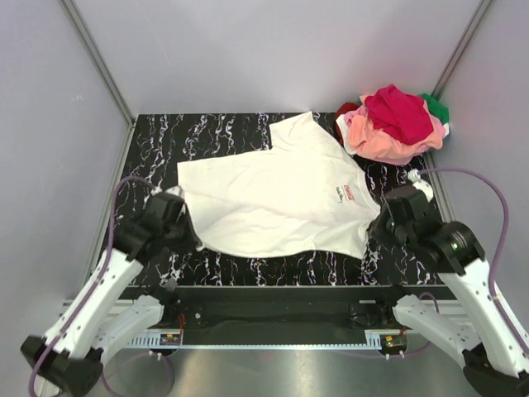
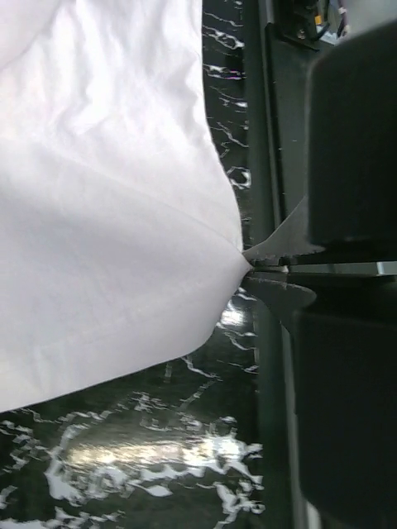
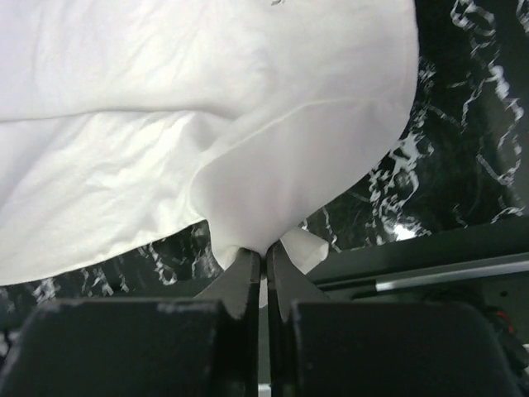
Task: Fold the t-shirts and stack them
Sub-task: Flatten the tshirt out
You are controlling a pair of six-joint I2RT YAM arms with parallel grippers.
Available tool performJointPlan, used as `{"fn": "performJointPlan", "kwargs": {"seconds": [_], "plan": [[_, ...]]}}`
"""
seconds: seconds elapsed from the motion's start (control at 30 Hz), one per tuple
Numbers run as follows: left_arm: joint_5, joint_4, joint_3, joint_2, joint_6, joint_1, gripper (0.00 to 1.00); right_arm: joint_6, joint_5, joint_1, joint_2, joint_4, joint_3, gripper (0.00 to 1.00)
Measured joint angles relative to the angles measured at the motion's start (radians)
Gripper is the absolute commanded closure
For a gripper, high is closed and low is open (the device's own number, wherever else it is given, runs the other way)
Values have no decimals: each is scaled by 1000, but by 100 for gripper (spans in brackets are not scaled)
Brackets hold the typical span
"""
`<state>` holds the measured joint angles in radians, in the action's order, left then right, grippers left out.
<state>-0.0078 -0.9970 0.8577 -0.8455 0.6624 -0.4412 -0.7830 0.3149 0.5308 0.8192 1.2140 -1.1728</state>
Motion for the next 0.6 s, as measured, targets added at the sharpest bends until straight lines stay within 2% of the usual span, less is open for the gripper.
{"fn": "performJointPlan", "kwargs": {"seconds": [0.07, 0.17, 0.2, 0.23, 0.4, 0.43, 0.6], "plan": [[0, -83, 0, 74, 27, 0, 99, -25, -53, 0, -63, 13, 32, 97], [-10, -216, 1, 179, 69, 0, 89, -64, -134, -1, -147, 46, 89, 49], [-18, -249, 2, 212, 82, 0, 83, -77, -166, -1, -173, 63, 107, 37], [-26, -282, 10, 243, 97, 0, 59, -89, -196, -2, -197, 78, 123, 1], [-27, -342, 106, 368, 145, 0, 6, -131, -256, -2, -291, 132, 120, 0], [-24, -347, 124, 389, 152, 0, 1, -135, -254, -2, -295, 138, 105, 0], [-30, -366, 146, 364, 144, 0, 1, -126, -253, -2, -234, 113, 60, 0]]}}
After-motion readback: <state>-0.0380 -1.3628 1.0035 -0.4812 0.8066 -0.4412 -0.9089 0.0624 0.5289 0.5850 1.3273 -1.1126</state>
